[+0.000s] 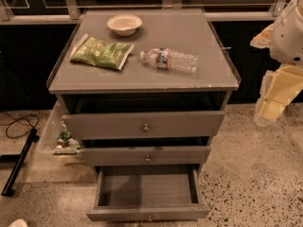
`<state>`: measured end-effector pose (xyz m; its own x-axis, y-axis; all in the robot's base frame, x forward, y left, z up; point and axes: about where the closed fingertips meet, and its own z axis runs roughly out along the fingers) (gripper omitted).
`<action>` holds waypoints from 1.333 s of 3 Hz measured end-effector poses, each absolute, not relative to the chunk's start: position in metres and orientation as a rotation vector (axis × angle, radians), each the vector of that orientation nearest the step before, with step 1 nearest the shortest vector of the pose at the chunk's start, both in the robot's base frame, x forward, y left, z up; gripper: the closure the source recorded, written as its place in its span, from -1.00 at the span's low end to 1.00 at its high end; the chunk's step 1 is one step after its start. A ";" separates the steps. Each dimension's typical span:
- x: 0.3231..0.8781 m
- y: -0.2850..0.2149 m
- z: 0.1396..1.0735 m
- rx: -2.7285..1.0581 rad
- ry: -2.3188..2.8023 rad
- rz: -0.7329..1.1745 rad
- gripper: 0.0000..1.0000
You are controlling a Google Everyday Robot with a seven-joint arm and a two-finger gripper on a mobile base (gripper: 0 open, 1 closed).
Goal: Close bottom drawer
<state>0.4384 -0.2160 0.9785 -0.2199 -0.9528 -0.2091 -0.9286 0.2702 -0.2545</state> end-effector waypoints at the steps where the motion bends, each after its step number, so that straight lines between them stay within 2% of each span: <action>1: 0.438 -0.216 0.978 -1.720 2.225 -0.106 -1.00; 3: 0.411 -0.195 0.892 -1.799 2.202 0.021 -1.00; 4: 0.398 -0.188 0.817 -1.824 2.194 0.131 -0.61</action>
Offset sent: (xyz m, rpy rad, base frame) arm -0.0323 0.0219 -0.0854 0.0179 0.0921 0.0694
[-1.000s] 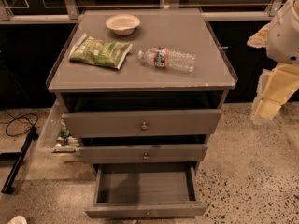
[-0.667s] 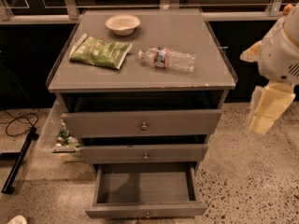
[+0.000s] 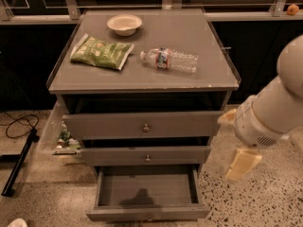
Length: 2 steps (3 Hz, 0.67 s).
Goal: Close bottom drawer
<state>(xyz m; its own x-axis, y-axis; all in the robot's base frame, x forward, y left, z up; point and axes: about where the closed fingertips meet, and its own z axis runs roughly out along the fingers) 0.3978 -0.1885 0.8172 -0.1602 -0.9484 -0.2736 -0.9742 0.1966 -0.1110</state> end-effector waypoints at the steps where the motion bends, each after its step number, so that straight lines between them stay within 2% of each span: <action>1: 0.389 -0.186 0.746 -1.822 2.157 0.221 -0.15; 2: 0.391 -0.182 0.684 -1.783 2.141 0.299 0.32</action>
Offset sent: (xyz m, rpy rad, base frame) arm -0.0033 0.0098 -0.2108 0.2118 0.0529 0.0034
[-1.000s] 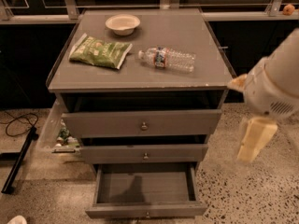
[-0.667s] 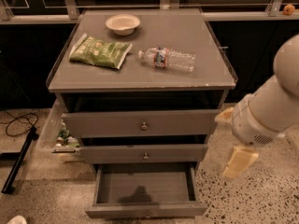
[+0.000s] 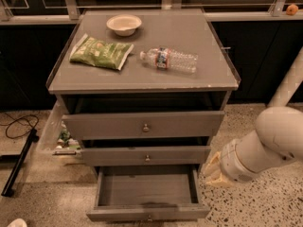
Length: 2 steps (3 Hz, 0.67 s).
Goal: Close bottom drawer
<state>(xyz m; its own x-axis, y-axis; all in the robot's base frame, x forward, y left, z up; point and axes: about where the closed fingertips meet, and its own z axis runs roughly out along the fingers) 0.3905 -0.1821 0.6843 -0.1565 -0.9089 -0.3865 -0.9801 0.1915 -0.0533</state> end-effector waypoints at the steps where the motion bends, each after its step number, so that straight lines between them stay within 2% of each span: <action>1: 0.394 -0.181 0.683 -1.776 2.138 0.293 0.78; 2: 0.394 -0.181 0.682 -1.776 2.139 0.294 1.00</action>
Offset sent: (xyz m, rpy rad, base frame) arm 0.0040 0.0006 -0.0029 0.0036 -0.0077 -0.0051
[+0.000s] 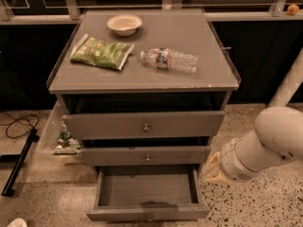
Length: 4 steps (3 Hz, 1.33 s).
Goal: Close bottom drawer
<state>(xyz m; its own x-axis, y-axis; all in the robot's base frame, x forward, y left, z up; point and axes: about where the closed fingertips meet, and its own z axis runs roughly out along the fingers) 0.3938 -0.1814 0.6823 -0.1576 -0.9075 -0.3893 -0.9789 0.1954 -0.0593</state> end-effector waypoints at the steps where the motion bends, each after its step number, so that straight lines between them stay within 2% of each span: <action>1: 0.391 -0.176 0.637 -1.741 2.195 0.370 1.00; 4: 0.389 -0.189 0.414 -1.466 2.358 0.658 1.00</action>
Offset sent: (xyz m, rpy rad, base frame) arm -0.0011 0.0021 -0.2466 0.1302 0.2680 -0.2071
